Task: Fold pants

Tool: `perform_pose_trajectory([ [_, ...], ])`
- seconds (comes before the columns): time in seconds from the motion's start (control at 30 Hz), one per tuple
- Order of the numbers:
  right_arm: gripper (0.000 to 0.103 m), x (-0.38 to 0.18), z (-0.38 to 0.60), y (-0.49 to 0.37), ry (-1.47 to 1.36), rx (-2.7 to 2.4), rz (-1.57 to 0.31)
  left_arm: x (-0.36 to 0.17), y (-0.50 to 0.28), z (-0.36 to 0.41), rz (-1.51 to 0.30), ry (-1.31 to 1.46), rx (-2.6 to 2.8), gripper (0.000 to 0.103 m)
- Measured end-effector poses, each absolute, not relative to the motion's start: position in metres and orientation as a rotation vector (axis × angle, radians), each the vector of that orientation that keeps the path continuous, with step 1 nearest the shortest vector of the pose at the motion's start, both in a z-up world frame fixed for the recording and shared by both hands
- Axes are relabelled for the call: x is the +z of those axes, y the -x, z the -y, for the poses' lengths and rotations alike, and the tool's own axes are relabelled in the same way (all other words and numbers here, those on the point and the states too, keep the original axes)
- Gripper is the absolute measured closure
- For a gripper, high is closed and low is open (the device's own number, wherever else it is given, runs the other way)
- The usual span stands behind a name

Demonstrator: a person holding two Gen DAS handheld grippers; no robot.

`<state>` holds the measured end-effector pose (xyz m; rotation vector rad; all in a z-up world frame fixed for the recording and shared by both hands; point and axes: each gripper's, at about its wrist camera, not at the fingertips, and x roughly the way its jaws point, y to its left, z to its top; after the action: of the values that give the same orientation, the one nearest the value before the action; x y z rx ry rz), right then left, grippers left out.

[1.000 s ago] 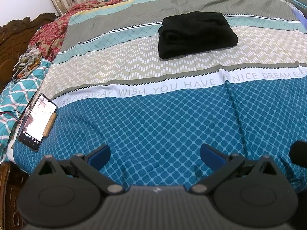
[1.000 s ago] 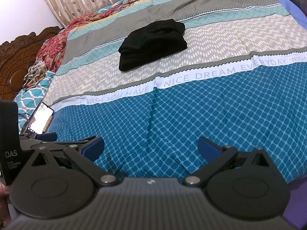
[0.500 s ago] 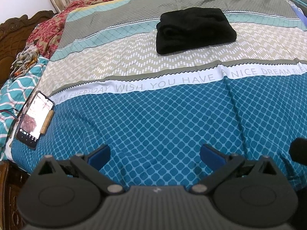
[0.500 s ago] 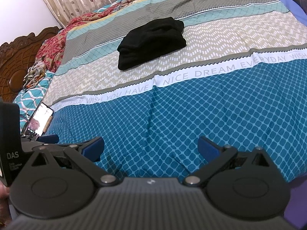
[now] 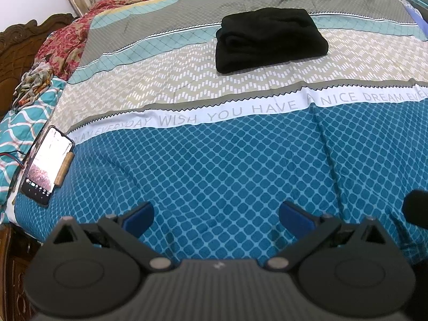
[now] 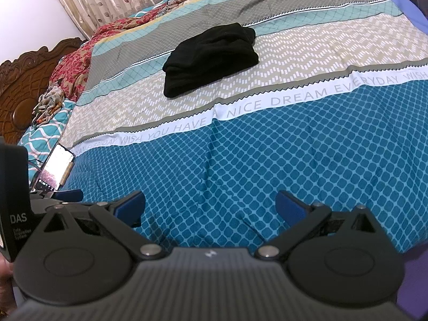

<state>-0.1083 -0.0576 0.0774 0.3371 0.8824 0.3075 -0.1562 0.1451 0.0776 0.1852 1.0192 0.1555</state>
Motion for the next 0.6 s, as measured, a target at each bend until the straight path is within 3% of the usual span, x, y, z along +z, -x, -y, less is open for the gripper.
perform_pose_trajectory([
  [0.6, 0.000, 0.0771, 0.0581, 0.1075, -0.338, 0.308, -0.884, 0.0745, 0.1548, -0.1466, -1.032, -0.183, 0.157, 0.000],
])
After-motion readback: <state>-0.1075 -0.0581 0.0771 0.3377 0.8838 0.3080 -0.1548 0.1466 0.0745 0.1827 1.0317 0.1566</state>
